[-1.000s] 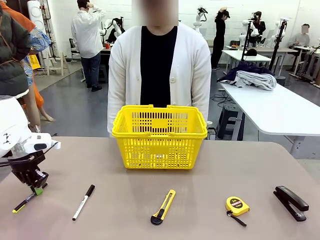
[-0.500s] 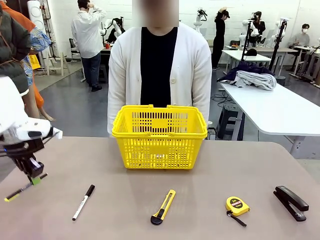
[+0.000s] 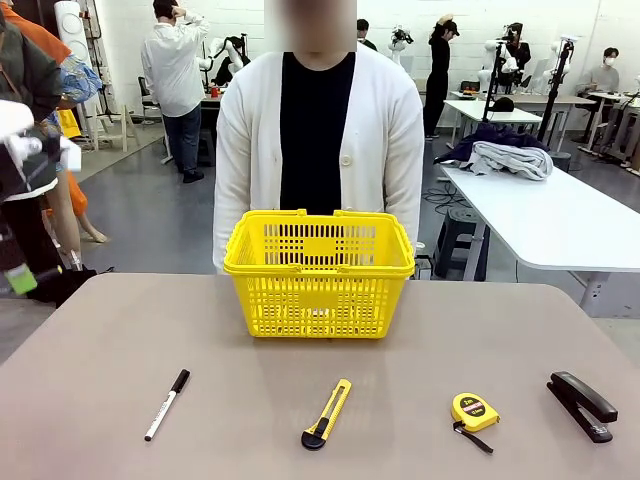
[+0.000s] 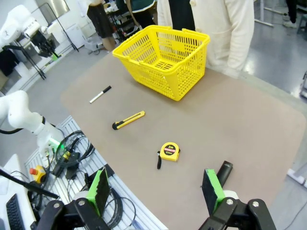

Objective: Place the items the person wants into the basket.
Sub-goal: Pick up the item the person points to and place it in the Market Basket.

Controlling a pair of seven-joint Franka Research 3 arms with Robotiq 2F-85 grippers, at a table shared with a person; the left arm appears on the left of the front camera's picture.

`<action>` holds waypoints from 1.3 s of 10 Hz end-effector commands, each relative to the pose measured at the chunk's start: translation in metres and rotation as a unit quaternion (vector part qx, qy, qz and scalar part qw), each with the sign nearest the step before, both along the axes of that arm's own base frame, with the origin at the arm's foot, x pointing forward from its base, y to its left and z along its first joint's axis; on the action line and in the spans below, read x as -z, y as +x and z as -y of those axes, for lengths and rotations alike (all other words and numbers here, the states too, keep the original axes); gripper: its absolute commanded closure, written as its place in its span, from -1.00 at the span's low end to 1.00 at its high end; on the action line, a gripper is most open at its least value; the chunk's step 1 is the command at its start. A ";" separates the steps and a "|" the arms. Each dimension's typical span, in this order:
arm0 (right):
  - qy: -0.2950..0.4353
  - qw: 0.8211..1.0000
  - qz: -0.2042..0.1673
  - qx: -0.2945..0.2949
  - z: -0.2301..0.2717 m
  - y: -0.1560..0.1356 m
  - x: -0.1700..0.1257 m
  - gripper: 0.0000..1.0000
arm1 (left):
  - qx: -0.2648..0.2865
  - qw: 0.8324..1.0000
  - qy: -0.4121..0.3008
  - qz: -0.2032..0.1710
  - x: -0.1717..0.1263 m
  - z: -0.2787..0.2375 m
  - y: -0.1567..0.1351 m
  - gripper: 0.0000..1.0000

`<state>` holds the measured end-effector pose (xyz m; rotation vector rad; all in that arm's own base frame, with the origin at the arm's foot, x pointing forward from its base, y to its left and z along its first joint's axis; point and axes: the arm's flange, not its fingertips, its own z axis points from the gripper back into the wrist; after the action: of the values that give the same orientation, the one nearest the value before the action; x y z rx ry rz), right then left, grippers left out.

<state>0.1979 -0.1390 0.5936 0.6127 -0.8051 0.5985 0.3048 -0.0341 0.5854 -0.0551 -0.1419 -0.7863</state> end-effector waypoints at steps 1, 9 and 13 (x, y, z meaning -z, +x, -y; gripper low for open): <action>0.008 1.000 0.006 -0.010 -0.002 0.001 0.000 -1.00 | 0.024 0.999 -0.010 -0.020 -0.014 0.005 0.022 0.95; 0.008 1.000 0.006 -0.010 -0.002 0.001 0.000 -1.00 | 0.013 1.000 0.002 -0.008 -0.020 0.009 0.013 0.95; 0.008 1.000 0.006 -0.010 -0.002 0.001 0.000 -1.00 | 0.155 0.987 0.047 0.005 -0.043 0.066 0.087 0.78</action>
<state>0.1978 -0.1388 0.5939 0.6116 -0.8052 0.5997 0.3445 -0.0743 0.6160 -0.0259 -0.1226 -0.9461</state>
